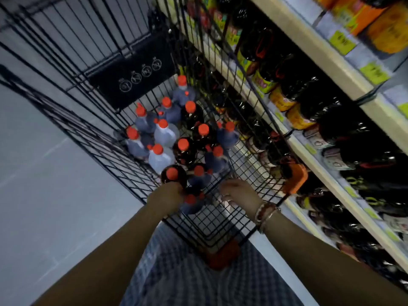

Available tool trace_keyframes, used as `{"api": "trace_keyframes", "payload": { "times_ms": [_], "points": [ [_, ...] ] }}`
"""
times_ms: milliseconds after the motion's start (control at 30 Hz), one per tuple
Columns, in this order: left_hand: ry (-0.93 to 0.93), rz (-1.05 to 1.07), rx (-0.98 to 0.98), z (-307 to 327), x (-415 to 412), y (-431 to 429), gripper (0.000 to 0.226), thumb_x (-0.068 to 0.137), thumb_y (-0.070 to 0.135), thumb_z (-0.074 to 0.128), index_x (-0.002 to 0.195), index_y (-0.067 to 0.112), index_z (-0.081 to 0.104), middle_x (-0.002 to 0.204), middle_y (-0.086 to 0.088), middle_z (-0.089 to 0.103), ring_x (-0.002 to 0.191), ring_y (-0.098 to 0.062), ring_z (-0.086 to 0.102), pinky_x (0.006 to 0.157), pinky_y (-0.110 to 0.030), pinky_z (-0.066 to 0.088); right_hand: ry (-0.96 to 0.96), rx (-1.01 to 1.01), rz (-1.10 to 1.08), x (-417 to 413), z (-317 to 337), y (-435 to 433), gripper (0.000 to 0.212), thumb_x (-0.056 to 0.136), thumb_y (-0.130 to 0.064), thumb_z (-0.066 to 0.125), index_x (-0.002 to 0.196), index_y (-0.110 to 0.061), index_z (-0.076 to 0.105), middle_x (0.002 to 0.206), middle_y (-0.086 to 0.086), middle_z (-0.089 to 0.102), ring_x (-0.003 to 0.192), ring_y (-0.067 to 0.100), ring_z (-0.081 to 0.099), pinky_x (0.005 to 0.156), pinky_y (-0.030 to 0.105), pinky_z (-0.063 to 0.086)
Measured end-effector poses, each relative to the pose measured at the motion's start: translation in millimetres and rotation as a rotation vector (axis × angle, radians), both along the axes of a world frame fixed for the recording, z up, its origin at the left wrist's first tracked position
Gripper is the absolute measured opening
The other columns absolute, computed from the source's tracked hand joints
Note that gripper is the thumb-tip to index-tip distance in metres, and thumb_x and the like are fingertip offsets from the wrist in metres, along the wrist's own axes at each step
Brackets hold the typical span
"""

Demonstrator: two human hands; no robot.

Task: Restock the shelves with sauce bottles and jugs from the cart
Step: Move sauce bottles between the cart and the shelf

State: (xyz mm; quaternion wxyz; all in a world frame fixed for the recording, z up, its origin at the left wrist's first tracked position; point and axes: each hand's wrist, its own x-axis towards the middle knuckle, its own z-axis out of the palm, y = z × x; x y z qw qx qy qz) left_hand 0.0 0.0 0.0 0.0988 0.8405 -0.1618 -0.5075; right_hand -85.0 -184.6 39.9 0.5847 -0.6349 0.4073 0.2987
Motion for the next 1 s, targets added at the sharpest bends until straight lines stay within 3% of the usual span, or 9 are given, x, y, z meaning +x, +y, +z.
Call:
{"api": "trace_keyframes", "payload": {
  "times_ms": [133,233,333,433,533,633,767,900,1000],
  "points": [
    [-0.014,-0.097,0.172,-8.7,-6.2,0.6,0.038,0.088,0.030,0.044,0.124,0.022,0.056,0.125,-0.002,0.059,0.114,-0.024,0.056,0.094,-0.039,0.047,0.053,0.006,-0.055,13.5,-15.4,-8.5,0.034,0.089,0.003,0.044,0.118,0.021,0.043,0.074,0.010,0.044,0.056,0.018,0.042,0.041,0.016,0.033],
    [-0.016,-0.185,0.284,-15.1,-11.7,-7.1,0.037,0.090,0.027,0.049,0.127,0.023,0.050,0.123,-0.001,0.058,0.113,-0.022,0.055,0.089,-0.035,0.043,0.092,-0.013,-0.058,22.0,-31.1,-20.2,0.036,0.090,0.001,0.044,0.125,0.008,0.046,0.085,0.008,0.049,0.062,0.020,0.049,0.050,0.022,0.037],
    [-0.019,-0.179,0.347,-21.3,-16.7,-14.2,0.028,0.089,0.027,0.046,0.116,0.023,0.055,0.111,0.002,0.062,0.106,-0.021,0.058,0.088,-0.033,0.039,0.064,-0.005,-0.041,31.9,-39.0,-33.1,0.028,0.093,-0.003,0.040,0.114,-0.021,0.045,0.079,0.006,0.049,0.061,0.017,0.044,0.054,0.025,0.034],
    [-0.072,-0.193,0.385,-22.8,-18.9,-17.7,0.020,0.092,0.024,0.043,0.106,0.021,0.057,0.098,0.004,0.059,0.104,-0.021,0.058,0.090,-0.034,0.038,-0.008,0.001,0.009,43.0,-47.6,-43.7,0.031,0.095,-0.007,0.039,0.113,-0.032,0.039,0.073,-0.001,0.047,0.059,0.013,0.040,0.054,0.025,0.034],
    [-0.088,-0.156,0.350,-25.0,-23.7,-20.6,0.026,0.095,0.025,0.044,0.115,0.019,0.059,0.112,-0.001,0.062,0.110,-0.023,0.057,0.095,-0.037,0.041,-0.085,-0.007,0.194,57.1,-68.3,-50.4,0.032,0.095,-0.008,0.040,0.120,-0.028,0.040,0.068,-0.006,0.044,0.053,0.004,0.047,0.050,0.020,0.033],
    [-0.100,-0.085,0.317,-27.8,-28.2,-19.4,0.027,0.094,0.030,0.044,0.112,0.020,0.061,0.112,-0.003,0.064,0.105,-0.025,0.060,0.090,-0.036,0.045,-0.092,-0.049,0.294,66.5,-90.5,-51.1,0.030,0.093,-0.007,0.043,0.096,-0.037,0.043,0.069,-0.012,0.044,0.046,-0.008,0.046,0.048,0.015,0.031],
    [-0.119,-0.058,0.312,-32.3,-32.9,-19.9,0.024,0.093,0.029,0.045,0.104,0.020,0.064,0.108,-0.001,0.066,0.101,-0.023,0.061,0.089,-0.035,0.044,0.029,-0.138,0.351,69.1,-112.7,-56.1,0.026,0.091,-0.010,0.040,0.073,-0.029,0.043,0.067,0.005,0.046,0.056,0.018,0.041,0.051,0.028,0.029],
    [-0.118,-0.042,0.337,-27.3,-48.5,-30.1,0.026,0.092,0.022,0.047,0.114,0.012,0.055,0.111,-0.005,0.063,0.105,-0.026,0.060,0.085,-0.032,0.046,0.081,-0.204,0.456,63.9,-108.0,-61.8,0.030,0.093,-0.023,0.046,0.063,-0.017,0.047,0.061,0.004,0.045,0.055,0.019,0.041,0.051,0.025,0.029],
    [-0.056,0.027,0.272,-28.2,-59.1,-31.0,0.030,0.091,0.020,0.048,0.119,0.009,0.054,0.116,-0.008,0.055,0.109,-0.028,0.058,0.084,-0.035,0.049,0.067,-0.220,0.423,50.0,-98.1,-67.1,0.027,0.093,-0.022,0.046,0.069,-0.011,0.052,0.064,0.006,0.048,0.058,0.019,0.042,0.050,0.024,0.028]
  ]
}}
